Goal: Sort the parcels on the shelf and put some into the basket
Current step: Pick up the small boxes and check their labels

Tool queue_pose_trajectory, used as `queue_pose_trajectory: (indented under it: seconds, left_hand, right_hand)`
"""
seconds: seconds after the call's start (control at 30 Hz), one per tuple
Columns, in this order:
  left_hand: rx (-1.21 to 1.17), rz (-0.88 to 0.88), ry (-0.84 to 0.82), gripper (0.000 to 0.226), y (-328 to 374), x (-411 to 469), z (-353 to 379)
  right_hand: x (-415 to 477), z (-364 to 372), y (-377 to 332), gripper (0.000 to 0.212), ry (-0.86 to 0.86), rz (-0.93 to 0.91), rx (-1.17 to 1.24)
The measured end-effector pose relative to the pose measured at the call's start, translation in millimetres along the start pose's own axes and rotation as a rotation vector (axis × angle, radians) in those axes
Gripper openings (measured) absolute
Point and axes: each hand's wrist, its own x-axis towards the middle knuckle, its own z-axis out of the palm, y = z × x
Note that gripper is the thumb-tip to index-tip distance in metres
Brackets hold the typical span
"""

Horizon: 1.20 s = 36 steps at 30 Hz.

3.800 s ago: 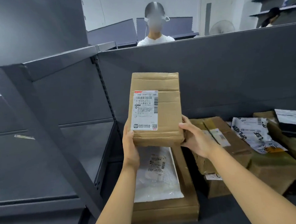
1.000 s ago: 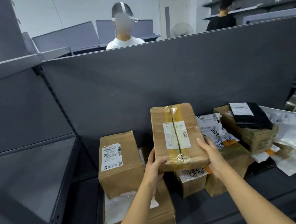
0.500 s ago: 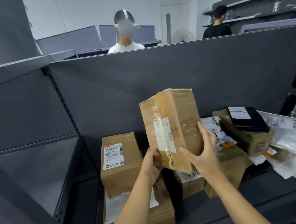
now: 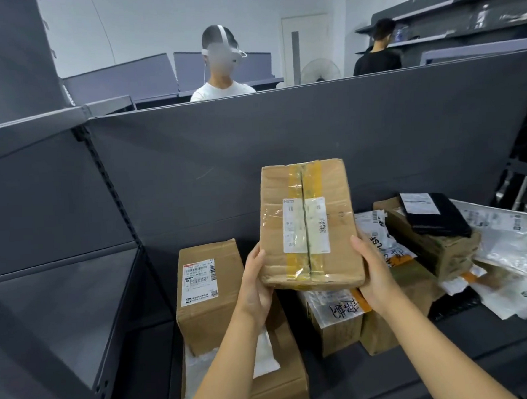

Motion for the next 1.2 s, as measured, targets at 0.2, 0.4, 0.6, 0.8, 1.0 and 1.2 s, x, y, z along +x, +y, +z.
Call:
queue_pose_trajectory:
  seconds: [0.2, 0.4, 0.6, 0.8, 1.0, 1.2]
  left_hand:
    - [0.265, 0.052, 0.048, 0.072, 19.9, -6.5, 5.3]
    - [0.583, 0.282, 0.107, 0.065, 28.7, -18.6, 21.2]
    - [0.752, 0.334, 0.164, 0.065, 37.5, -34.8, 19.3]
    - [0.567, 0.313, 0.361, 0.071, 64.6, -42.6, -12.8]
    - [0.336, 0.016, 0.494, 0.042, 96.0, -49.8, -66.1]
    - [0.235, -0.072, 0.571, 0.043, 94.7, -52.8, -95.3]
  right_hand:
    - [17.4, -9.7, 19.3, 0.037, 0.106, 0.268, 0.113]
    - [23.5, -3.2, 32.1, 0.066, 0.149, 0.351, 0.026]
    - [25.1, 13.7, 39.8, 0.033, 0.120, 0.338, 0.151]
    - [32.0, 63.4, 35.8, 0.038, -0.072, 0.352, 0.118]
    - [38.8, 125.5, 30.8, 0.047, -0.385, 0.234, -0.099]
    - [48.1, 151.0, 67.0, 0.057, -0.347, 0.340, -0.186]
